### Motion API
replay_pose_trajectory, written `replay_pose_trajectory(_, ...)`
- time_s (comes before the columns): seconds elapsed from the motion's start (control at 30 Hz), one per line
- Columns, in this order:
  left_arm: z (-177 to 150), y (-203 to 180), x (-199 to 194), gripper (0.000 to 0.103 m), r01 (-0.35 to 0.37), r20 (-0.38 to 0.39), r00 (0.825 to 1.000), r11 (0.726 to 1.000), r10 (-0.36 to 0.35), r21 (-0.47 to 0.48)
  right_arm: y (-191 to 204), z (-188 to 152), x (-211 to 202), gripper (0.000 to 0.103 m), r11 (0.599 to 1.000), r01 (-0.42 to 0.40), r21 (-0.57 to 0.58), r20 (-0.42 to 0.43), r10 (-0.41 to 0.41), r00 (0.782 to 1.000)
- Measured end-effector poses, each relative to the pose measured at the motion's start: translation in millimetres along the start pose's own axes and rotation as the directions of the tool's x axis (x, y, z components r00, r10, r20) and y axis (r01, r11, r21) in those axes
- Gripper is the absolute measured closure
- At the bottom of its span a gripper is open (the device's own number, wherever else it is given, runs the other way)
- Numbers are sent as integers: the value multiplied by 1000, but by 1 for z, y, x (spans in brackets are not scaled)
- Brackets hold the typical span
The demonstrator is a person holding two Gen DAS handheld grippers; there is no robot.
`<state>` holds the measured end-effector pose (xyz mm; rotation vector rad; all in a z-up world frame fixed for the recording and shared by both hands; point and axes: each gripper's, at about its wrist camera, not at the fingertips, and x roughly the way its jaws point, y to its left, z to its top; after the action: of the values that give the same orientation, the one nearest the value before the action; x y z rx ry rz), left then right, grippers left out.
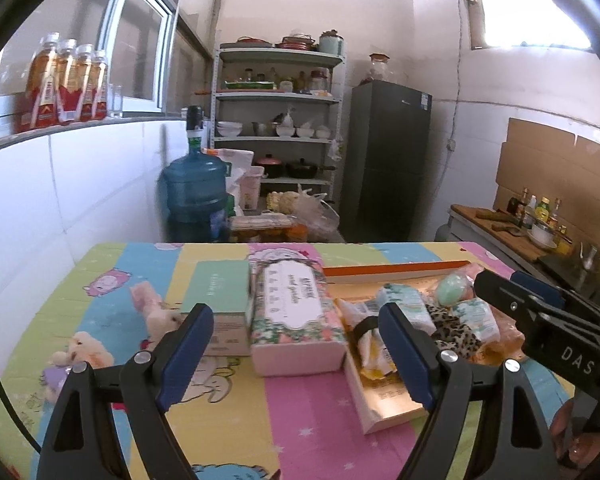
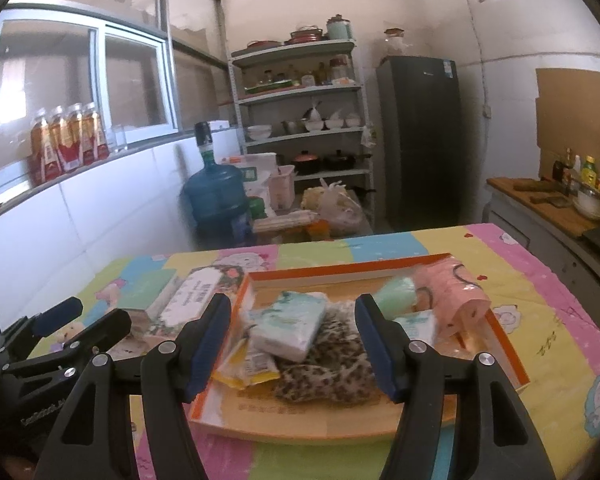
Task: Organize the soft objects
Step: 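Withdraw both tools from the tray toward the teddy bear and pink bunny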
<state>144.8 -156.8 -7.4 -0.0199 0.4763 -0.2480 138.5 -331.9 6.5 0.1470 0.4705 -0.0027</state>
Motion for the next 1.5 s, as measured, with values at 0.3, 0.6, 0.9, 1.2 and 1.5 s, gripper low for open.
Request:
replay_pose_trajectory(0.3, -3, 26, -15, 19, -55, 13, 998, 998, 55, -2, 35, -3, -1, 36, 999, -41, -30, 1, 41, 999)
replay_pose_trajectory(0.6, -6, 54, -27, 19, -95, 18, 995, 995, 95, -20, 68, -4, 1, 36, 996, -70, -55, 1, 70, 998)
replay_pose_trajectory(0.9, -9, 82, -34, 19, -128, 18, 992, 991, 129, -49, 97, -7, 4, 36, 992, -91, -85, -7, 91, 996)
replay_pose_trajectory(1.2, -16, 110, -40, 19, -160, 12, 987, 984, 161, -79, 128, -9, 11, 36, 985, -128, -115, -23, 126, 992)
replay_pose_trajectory(1.5, -21, 132, -42, 19, -192, -1, 981, 977, 193, -96, 149, -13, 21, 36, 979, -161, -125, -40, 158, 987)
